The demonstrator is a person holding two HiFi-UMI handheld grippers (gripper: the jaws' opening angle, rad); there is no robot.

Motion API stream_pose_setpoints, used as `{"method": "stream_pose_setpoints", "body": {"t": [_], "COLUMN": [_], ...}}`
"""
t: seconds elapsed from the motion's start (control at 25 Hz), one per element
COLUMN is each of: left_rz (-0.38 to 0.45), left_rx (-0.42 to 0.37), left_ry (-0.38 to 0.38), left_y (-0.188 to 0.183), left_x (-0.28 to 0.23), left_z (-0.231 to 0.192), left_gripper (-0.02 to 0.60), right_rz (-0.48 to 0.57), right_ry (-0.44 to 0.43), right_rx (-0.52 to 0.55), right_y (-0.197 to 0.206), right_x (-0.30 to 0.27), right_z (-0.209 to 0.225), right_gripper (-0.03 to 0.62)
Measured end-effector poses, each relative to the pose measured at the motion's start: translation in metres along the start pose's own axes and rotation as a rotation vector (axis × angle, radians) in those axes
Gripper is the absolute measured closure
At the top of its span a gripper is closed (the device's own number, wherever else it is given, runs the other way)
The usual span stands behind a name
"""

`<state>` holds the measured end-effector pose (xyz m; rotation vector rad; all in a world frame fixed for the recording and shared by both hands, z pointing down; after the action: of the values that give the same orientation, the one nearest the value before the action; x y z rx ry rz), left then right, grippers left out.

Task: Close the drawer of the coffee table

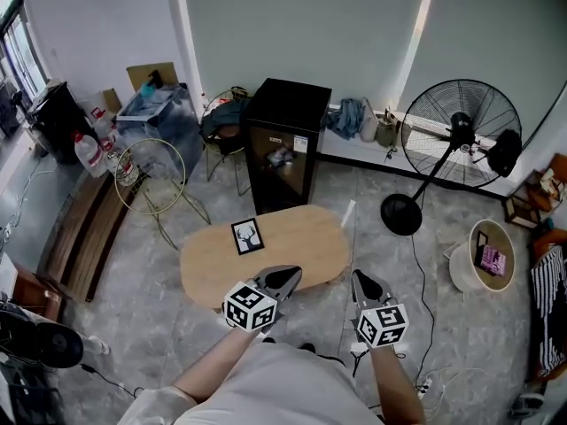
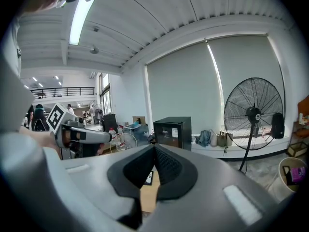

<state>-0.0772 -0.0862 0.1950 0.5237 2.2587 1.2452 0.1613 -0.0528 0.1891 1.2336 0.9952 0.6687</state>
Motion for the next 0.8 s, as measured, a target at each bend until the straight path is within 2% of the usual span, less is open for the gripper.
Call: {"method": "stream_pose_setpoints", "body": {"t": [0.8], "left_rz": [0.009], "left_rx": [0.004], "left_ry": [-0.022], "left_y": [0.0055], "left_x": [-0.0089], "left_z": [0.0069], "left_gripper": [0.575], "right_rz": [0.008], "right_ry": [-0.022], "right_rx": [0.019], "right_y": [0.0012], "right_x": [0.0034], "right_z": [0.0090], "right_gripper": [0.583]}}
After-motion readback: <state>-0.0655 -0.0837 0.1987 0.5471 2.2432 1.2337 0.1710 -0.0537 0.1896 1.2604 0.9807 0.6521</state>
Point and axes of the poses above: the fingertips, and each gripper's own axes: x backward along the fingers, z to its right, y out of its underside, the point moved 8 cm from there along x, backward along the fingers, and after that the axes turned 8 degrees about x, right-handed, at the moved point
